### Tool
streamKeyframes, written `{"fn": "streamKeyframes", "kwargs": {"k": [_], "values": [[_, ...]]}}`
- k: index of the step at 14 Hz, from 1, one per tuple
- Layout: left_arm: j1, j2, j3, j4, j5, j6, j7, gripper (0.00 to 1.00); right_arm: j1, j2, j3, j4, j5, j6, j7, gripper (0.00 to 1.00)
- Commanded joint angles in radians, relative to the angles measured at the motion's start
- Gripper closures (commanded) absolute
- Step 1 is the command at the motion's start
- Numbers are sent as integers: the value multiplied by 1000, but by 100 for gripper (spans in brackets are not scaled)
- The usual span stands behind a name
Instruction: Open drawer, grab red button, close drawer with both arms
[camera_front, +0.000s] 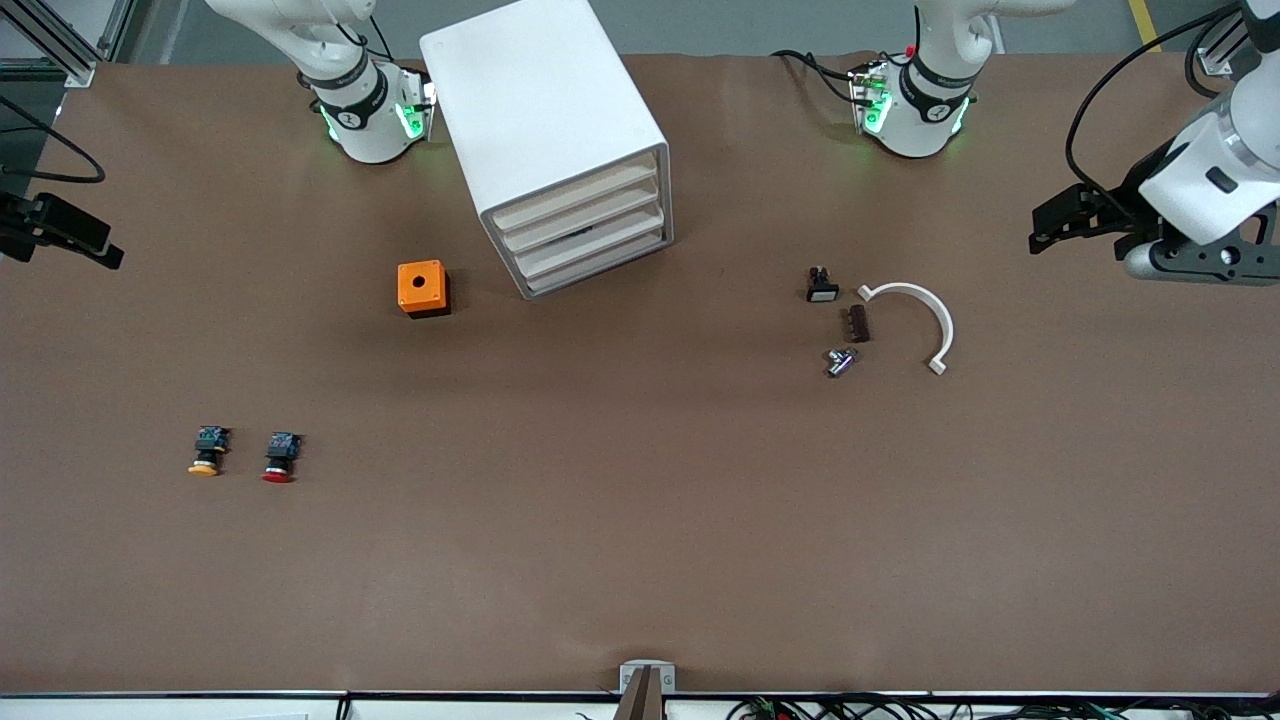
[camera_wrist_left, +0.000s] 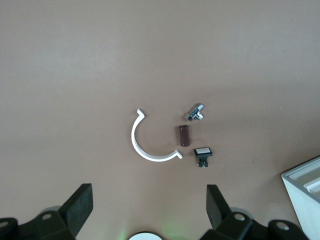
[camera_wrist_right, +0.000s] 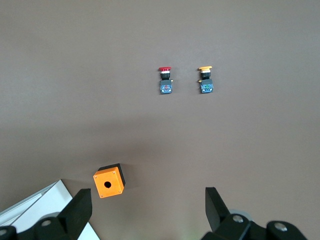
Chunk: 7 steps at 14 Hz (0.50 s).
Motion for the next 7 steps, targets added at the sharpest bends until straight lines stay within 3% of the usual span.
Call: {"fn": "streamKeyframes", "kwargs": {"k": [1, 5, 7], "values": [[17, 29, -1, 53, 24, 14, 11, 0, 4, -11, 15, -6, 0, -1, -7, 0], [47, -13, -8, 44, 47, 14, 3, 0, 9, -8, 15, -6, 0, -1, -9, 0], [50, -58, -9, -9, 47, 22, 0, 0, 7, -8, 14, -6, 3, 1, -6, 0]]}}
